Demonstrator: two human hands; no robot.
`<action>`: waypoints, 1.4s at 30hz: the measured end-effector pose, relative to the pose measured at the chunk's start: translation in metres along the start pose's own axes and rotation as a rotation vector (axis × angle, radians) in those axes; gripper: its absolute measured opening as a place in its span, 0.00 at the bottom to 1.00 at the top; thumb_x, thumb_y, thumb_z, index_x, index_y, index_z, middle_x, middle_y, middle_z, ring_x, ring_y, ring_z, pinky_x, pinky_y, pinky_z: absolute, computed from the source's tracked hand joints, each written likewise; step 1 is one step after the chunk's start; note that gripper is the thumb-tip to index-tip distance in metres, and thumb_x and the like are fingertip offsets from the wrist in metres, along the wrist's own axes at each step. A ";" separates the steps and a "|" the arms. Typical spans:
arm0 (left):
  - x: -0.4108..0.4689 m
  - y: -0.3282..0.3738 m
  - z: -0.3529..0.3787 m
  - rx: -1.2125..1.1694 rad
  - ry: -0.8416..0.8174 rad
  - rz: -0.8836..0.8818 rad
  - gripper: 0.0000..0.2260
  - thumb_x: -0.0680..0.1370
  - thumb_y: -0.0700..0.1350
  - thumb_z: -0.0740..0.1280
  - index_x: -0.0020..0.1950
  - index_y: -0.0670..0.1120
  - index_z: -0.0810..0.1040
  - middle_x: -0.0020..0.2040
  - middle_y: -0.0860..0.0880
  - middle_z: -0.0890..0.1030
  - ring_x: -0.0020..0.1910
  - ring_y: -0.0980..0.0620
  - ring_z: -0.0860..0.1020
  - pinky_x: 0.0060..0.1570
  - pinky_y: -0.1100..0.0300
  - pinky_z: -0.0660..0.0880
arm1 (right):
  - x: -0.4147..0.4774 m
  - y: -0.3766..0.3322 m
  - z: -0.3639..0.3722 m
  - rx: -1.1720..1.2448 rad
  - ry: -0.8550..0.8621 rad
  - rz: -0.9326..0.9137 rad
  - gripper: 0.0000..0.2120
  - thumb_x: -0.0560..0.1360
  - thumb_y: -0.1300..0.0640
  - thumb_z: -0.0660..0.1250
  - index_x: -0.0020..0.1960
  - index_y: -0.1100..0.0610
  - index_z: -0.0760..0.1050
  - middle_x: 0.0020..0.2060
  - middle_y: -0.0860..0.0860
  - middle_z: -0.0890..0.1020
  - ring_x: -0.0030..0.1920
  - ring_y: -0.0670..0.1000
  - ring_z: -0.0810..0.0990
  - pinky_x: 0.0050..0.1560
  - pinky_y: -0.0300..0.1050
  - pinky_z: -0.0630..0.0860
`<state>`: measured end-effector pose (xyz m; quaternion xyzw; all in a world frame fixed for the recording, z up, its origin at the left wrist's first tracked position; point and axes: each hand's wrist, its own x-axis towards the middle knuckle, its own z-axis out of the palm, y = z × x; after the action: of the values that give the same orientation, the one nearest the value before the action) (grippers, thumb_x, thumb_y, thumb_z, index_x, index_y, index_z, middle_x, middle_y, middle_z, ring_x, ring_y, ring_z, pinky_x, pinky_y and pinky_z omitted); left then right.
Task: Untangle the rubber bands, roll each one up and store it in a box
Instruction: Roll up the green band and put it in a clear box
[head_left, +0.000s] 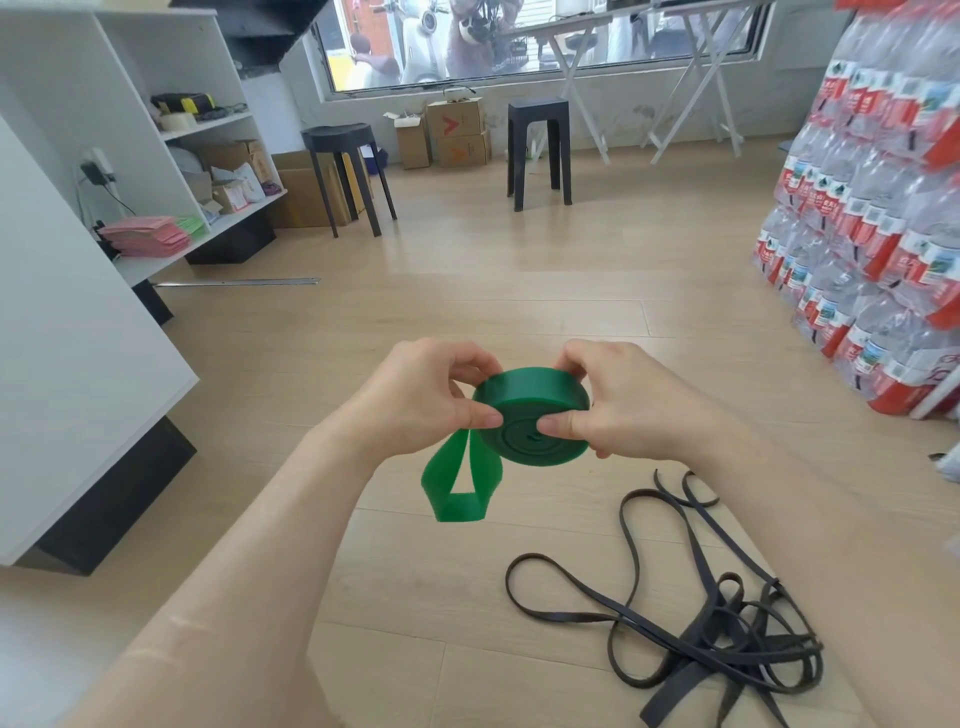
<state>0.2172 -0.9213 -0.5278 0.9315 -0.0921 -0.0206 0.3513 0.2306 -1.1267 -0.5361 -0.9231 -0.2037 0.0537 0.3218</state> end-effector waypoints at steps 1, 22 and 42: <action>0.000 0.000 0.000 -0.004 -0.005 0.005 0.17 0.67 0.43 0.78 0.47 0.61 0.77 0.52 0.55 0.82 0.35 0.59 0.81 0.48 0.57 0.80 | -0.001 0.000 -0.001 0.021 -0.002 0.011 0.14 0.70 0.52 0.76 0.47 0.52 0.72 0.47 0.49 0.80 0.28 0.50 0.82 0.36 0.53 0.81; -0.002 0.003 -0.005 -0.006 -0.029 0.024 0.16 0.65 0.42 0.79 0.50 0.50 0.83 0.44 0.55 0.85 0.34 0.64 0.79 0.47 0.59 0.80 | -0.005 -0.001 -0.003 0.332 -0.084 0.060 0.10 0.74 0.58 0.72 0.52 0.53 0.73 0.54 0.49 0.79 0.37 0.54 0.84 0.44 0.53 0.83; 0.000 0.007 0.005 0.204 -0.024 0.040 0.15 0.66 0.47 0.77 0.50 0.55 0.80 0.45 0.58 0.82 0.33 0.68 0.75 0.33 0.69 0.68 | -0.005 -0.008 0.001 -0.258 0.060 -0.060 0.16 0.71 0.48 0.73 0.50 0.52 0.68 0.43 0.47 0.77 0.43 0.52 0.75 0.41 0.44 0.68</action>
<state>0.2155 -0.9295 -0.5274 0.9601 -0.1167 -0.0154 0.2537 0.2227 -1.1230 -0.5323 -0.9514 -0.2267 -0.0103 0.2080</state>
